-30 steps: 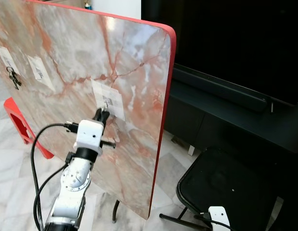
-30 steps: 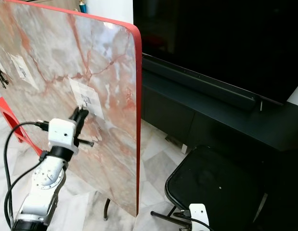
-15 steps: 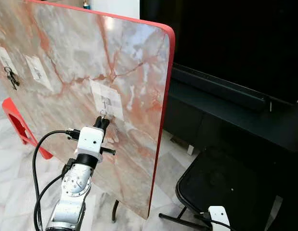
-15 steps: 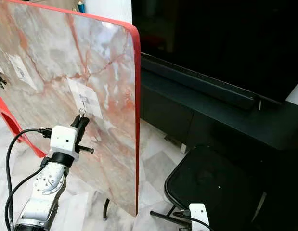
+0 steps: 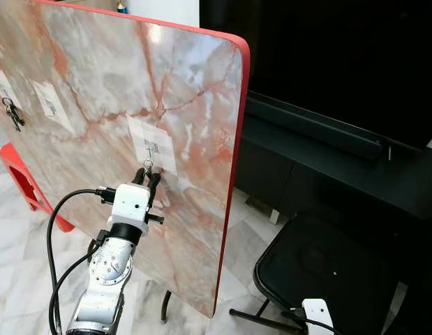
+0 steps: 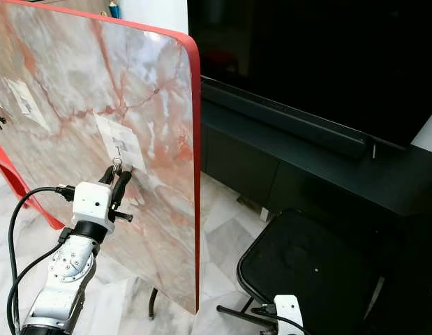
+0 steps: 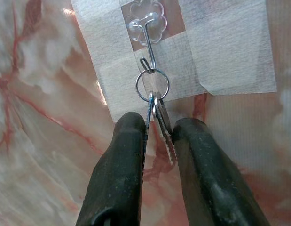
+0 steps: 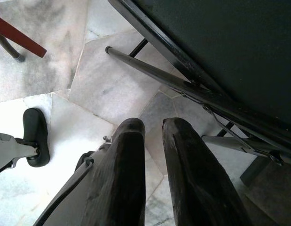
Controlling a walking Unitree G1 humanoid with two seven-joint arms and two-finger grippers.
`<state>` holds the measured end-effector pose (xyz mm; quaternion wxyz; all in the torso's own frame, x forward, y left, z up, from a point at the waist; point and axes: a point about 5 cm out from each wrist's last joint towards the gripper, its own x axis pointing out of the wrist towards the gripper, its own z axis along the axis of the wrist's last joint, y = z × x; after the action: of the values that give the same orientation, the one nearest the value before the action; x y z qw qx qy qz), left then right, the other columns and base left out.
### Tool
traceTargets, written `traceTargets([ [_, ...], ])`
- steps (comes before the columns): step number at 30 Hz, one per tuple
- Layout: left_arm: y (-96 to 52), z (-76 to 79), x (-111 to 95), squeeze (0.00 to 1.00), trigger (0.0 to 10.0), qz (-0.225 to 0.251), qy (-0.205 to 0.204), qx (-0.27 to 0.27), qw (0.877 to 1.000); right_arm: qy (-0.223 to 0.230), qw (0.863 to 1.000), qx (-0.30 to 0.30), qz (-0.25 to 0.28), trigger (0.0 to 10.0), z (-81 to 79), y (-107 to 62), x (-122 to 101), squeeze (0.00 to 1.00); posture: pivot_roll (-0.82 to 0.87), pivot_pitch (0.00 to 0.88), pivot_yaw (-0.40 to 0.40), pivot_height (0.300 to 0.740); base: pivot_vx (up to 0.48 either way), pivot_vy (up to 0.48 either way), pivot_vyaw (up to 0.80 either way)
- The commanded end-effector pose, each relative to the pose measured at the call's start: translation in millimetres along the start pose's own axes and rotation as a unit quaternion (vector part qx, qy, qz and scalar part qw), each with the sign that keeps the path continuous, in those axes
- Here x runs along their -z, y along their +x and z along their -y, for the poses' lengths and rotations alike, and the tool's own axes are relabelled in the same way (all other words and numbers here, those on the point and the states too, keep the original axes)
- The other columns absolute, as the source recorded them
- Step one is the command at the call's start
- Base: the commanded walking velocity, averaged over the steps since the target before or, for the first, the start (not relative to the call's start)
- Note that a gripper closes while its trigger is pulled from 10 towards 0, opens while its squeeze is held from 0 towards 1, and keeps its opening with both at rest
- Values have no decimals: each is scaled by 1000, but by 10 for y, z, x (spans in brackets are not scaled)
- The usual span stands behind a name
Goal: Hang keys on a hook
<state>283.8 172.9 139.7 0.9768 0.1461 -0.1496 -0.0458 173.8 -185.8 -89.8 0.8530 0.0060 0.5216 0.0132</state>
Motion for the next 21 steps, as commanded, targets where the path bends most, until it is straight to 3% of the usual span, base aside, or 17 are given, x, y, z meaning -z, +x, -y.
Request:
traceTargets([
  [1, 6, 17, -3, 1000, 10000, 0, -3, 6, 1000, -1, 1000, 2, -1, 10000, 20, -3, 8, 0, -23, 0, -54, 740, 0, 0, 0],
  [21, 58, 97, -104, 1000, 10000, 20, -21, 31, 999, -2, 1000, 4, -1, 10000, 22, -3, 7, 0, -21, 0, -54, 740, 0, 0, 0],
])
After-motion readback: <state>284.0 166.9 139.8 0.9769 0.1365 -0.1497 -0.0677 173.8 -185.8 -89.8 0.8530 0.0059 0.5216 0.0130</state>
